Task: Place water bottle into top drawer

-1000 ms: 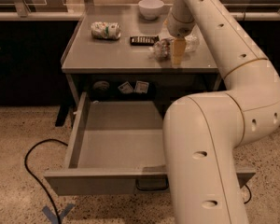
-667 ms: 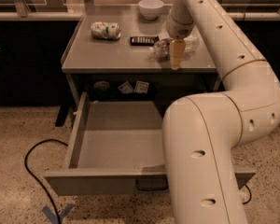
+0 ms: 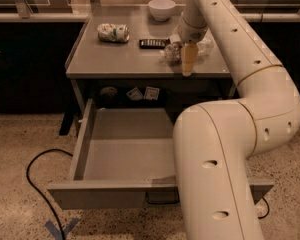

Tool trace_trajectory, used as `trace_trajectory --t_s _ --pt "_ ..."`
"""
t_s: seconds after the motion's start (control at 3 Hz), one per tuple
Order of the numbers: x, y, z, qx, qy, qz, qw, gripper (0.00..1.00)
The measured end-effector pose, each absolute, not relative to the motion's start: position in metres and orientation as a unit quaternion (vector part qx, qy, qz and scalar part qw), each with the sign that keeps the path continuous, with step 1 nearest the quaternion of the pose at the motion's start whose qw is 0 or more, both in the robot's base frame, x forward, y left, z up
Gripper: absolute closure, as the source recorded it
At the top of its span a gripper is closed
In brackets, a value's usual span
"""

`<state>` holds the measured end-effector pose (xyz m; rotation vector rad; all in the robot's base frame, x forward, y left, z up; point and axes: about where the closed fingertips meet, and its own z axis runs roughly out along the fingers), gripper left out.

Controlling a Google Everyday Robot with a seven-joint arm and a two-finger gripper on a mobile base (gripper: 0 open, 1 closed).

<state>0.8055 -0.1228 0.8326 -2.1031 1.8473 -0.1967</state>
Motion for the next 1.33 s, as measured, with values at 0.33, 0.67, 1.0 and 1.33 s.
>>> trace_trajectory --t_s 0.33,0.67,1.0,1.33 --pt "0.8055 -0.1228 0.8326 -0.739 0.649 -0.069 0.167 0.22" --pt "0.8055 -0.1228 0.8326 -0.739 0.649 -0.069 0.167 0.46" --pt "0.8052 -0.1229 0.8327 -0.739 0.649 -0.069 0.167 0.7" --pt "0.8018 -0.1236 0.8338 -0.739 0.649 -0.069 0.168 0.93"
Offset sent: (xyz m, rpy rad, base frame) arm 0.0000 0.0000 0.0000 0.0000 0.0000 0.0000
